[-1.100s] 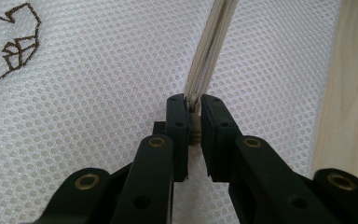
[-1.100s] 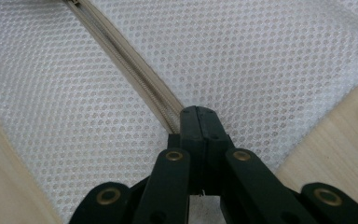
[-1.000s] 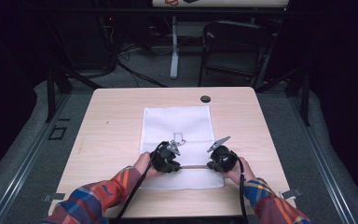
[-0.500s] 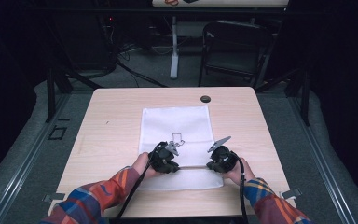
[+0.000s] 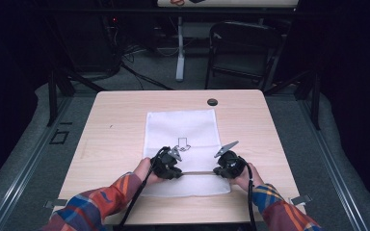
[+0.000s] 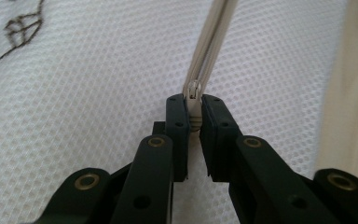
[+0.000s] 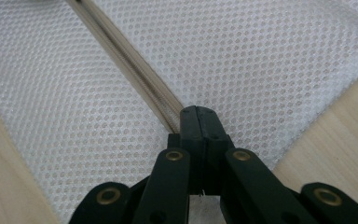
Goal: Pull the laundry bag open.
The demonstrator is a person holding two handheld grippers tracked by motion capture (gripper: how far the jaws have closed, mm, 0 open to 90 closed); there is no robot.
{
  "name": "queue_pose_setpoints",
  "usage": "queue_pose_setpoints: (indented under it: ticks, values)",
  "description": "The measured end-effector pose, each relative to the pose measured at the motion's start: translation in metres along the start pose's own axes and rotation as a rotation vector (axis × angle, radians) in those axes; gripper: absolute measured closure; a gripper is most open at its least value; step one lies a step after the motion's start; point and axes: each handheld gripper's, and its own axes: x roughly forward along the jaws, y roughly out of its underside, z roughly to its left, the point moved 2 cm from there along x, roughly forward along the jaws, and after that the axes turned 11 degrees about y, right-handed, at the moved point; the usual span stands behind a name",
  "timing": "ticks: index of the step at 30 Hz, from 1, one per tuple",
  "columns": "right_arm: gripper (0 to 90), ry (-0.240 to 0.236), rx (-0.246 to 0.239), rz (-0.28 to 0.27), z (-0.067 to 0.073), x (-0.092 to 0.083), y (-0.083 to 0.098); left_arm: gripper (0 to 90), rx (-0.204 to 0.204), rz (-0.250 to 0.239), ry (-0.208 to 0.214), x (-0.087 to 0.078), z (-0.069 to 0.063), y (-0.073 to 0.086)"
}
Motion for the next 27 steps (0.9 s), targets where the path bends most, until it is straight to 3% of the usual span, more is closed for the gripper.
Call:
queue_pose_setpoints:
  ticks: [2, 4, 9, 27]
  values:
    - [90.0, 0.010, -0.002, -0.002, 0.001, 0.000, 0.000, 82.3, -0.015, 0.000, -0.016, -0.005, 0.003, 0.006]
    - [90.0, 0.009, -0.003, -0.003, 0.000, 0.000, 0.001, 82.2, -0.041, -0.022, 0.002, -0.009, 0.005, 0.013]
    - [90.0, 0.002, -0.011, -0.001, 0.001, 0.000, 0.000, 82.1, -0.036, -0.005, -0.009, -0.012, 0.004, 0.019]
    - [90.0, -0.006, -0.017, 0.004, 0.000, 0.000, -0.001, 82.1, -0.101, -0.021, -0.027, -0.034, 0.008, 0.047]
